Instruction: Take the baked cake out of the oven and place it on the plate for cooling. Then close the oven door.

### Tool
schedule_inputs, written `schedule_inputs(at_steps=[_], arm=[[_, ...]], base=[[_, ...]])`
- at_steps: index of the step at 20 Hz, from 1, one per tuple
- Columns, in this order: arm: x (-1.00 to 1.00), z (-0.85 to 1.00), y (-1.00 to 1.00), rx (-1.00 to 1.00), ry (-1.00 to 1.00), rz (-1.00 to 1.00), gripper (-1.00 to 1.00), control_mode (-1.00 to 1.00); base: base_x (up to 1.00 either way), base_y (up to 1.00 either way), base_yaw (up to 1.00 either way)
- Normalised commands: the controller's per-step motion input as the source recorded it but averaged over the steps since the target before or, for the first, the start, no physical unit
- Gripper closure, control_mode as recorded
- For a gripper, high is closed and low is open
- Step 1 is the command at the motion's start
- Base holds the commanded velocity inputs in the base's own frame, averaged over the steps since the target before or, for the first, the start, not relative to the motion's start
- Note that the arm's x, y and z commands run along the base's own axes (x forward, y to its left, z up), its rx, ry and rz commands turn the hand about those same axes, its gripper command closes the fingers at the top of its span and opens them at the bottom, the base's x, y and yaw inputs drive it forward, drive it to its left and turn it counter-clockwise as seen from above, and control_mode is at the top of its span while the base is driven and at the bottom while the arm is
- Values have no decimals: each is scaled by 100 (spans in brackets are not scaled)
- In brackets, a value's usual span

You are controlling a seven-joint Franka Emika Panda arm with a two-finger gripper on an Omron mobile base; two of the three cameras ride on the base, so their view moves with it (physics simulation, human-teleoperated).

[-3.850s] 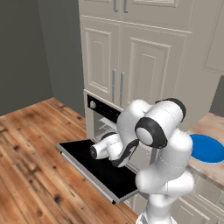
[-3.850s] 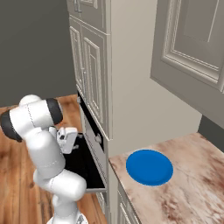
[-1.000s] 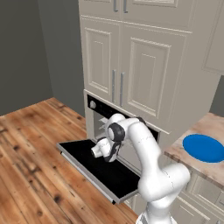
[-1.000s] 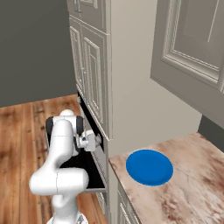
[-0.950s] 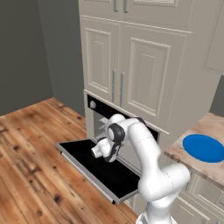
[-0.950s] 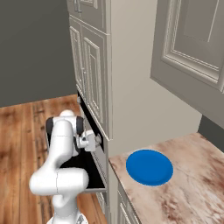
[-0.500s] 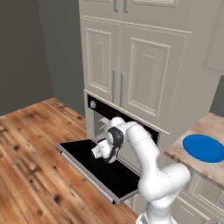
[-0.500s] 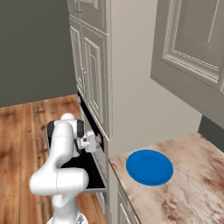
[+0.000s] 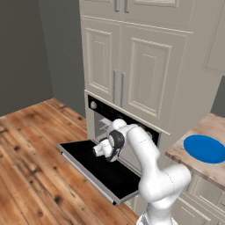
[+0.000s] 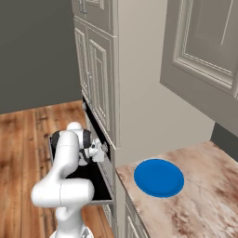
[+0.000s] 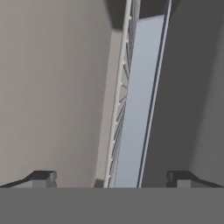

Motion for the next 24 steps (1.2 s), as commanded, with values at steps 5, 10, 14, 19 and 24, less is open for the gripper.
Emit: schedule_inputs(at_steps=[5, 10, 14, 19, 24], arm=[[26, -26, -11, 0, 9, 0, -100, -100], [23, -35, -8, 0, 12, 0, -100, -100], [24, -34, -8, 0, 15, 0, -100, -100], [25, -28, -1, 0, 21, 0, 100, -100], [24, -26, 0, 2, 26, 0, 100, -100]], base=[[0, 0, 0], [0, 0, 0], [0, 0, 0], [0, 0, 0], [0, 0, 0]])
